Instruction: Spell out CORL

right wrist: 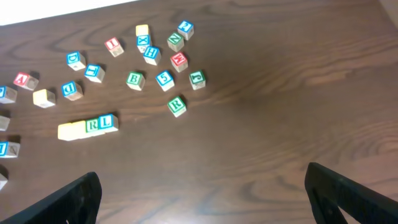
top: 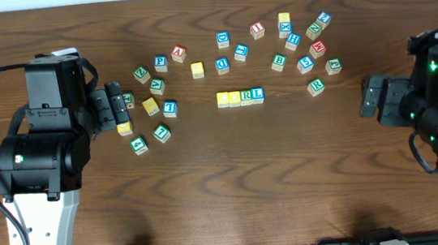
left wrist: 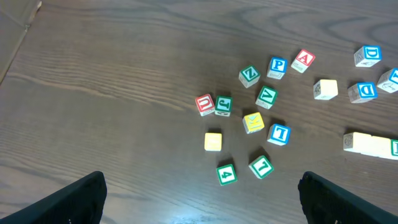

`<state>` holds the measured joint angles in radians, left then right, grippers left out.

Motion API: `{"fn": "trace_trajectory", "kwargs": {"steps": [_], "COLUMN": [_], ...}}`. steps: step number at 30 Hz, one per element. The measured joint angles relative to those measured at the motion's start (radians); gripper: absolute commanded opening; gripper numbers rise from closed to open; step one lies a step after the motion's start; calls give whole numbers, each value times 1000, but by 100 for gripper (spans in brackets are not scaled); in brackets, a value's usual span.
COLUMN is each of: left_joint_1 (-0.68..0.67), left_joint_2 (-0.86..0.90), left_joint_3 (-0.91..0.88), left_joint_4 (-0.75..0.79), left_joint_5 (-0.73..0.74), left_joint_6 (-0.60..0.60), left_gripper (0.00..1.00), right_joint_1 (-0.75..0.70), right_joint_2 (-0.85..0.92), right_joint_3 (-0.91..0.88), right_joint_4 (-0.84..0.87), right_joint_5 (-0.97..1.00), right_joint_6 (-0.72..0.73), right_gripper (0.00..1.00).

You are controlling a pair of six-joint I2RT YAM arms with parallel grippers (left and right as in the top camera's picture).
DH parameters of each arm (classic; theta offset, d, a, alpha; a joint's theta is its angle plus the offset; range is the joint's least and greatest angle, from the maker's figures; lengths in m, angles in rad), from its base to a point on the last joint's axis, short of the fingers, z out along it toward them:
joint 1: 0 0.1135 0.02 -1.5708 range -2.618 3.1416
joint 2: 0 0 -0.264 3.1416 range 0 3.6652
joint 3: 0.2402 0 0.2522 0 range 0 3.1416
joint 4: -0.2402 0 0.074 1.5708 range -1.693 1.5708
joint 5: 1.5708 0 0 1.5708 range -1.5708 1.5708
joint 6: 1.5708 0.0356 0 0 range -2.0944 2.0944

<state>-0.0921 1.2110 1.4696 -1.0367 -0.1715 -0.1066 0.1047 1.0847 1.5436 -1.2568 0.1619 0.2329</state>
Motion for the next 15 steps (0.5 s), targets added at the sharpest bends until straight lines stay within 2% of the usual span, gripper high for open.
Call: {"fn": "trace_trajectory", "kwargs": {"steps": [15], "left_joint_1": [0], "left_joint_2": [0], "left_joint_3": [0], "left_joint_4": [0], "left_joint_5": [0], "left_joint_6": [0], "left_gripper": [98], "right_joint_1": [0], "right_joint_2": [5], "right_joint_3": [0], "right_joint_4": [-105], "right_joint_5": [7], "right_joint_6": [0], "right_gripper": [99]}}
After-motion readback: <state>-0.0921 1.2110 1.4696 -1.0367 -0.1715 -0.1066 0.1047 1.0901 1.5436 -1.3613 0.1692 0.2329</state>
